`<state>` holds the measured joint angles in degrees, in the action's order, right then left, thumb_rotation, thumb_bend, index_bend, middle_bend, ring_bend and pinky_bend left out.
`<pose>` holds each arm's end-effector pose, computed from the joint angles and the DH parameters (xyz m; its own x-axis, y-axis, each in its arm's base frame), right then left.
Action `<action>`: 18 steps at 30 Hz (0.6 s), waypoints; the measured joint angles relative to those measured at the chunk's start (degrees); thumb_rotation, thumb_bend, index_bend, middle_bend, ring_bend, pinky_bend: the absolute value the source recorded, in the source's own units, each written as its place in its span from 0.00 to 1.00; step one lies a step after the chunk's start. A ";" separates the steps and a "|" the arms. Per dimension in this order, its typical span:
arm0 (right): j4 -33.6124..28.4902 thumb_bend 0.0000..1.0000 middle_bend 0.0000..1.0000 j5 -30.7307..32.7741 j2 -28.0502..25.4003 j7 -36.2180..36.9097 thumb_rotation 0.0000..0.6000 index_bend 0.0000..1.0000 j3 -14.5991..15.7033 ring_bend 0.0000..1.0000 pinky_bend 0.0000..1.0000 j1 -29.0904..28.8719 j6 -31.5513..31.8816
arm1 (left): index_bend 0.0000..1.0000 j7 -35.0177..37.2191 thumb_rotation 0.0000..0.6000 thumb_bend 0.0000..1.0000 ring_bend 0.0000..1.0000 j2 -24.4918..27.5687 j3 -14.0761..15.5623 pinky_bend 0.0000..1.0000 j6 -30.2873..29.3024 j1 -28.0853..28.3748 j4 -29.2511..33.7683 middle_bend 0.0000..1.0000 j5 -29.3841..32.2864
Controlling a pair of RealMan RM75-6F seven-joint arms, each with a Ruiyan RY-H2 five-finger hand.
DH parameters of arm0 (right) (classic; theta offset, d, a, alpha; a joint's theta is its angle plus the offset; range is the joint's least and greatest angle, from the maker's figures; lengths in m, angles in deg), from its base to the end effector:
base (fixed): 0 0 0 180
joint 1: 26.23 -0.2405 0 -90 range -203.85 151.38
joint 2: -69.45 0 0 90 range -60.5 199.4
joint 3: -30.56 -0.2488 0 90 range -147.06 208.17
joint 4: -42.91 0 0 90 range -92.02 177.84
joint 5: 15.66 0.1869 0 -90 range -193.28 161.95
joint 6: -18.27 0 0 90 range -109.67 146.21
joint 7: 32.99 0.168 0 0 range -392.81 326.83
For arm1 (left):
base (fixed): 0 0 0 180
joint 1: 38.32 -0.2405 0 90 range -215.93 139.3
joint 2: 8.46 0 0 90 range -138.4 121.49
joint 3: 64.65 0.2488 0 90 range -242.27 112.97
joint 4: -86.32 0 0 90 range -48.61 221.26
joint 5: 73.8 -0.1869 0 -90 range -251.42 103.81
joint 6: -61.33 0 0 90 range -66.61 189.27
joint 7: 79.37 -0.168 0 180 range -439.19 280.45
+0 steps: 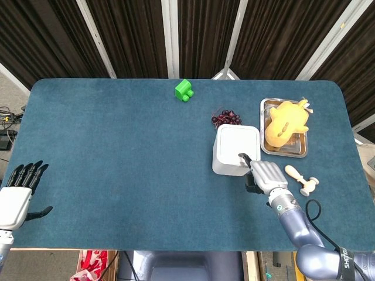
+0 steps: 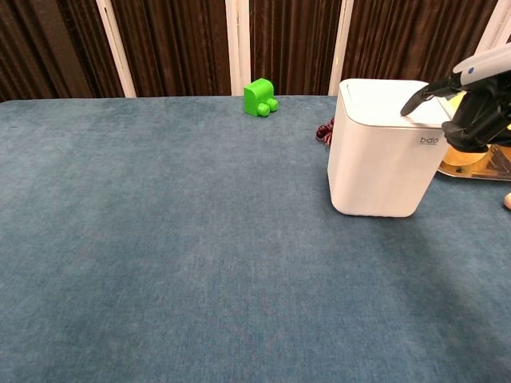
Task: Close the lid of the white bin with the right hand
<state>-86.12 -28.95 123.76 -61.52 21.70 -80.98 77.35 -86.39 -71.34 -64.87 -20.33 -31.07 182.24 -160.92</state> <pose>-0.1208 -0.3078 0.1118 0.2240 -0.5556 0.8007 -0.9589 0.0213 0.2831 -0.2818 0.2040 0.1605 0.4772 0.0866 0.8745 0.8783 -0.0792 -0.4714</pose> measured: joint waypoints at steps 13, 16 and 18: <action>-0.56 0.34 0.10 -21.58 -1.47 1.86 1.00 0.00 1.45 0.06 0.09 6.37 8.78 | 0.00 0.04 1.00 0.00 0.00 0.07 0.19 0.00 -0.75 -0.30 -0.06 0.00 -0.73; 0.85 0.27 0.00 -31.30 -0.92 2.64 1.00 0.00 4.50 0.00 0.00 10.70 11.78 | 0.00 0.05 1.00 0.00 0.00 0.12 0.36 0.00 -1.04 -0.45 0.00 0.00 -1.12; 2.47 0.25 0.00 -37.31 -0.39 3.45 1.00 0.00 6.81 0.00 0.00 13.87 13.74 | 0.00 -0.01 1.00 0.00 0.00 0.13 0.44 0.00 -1.44 -0.59 0.01 0.00 -1.47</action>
<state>-83.65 -66.26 123.37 -58.07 28.51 -67.11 91.09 -86.40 -71.21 -64.43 -21.77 -31.66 182.24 -162.39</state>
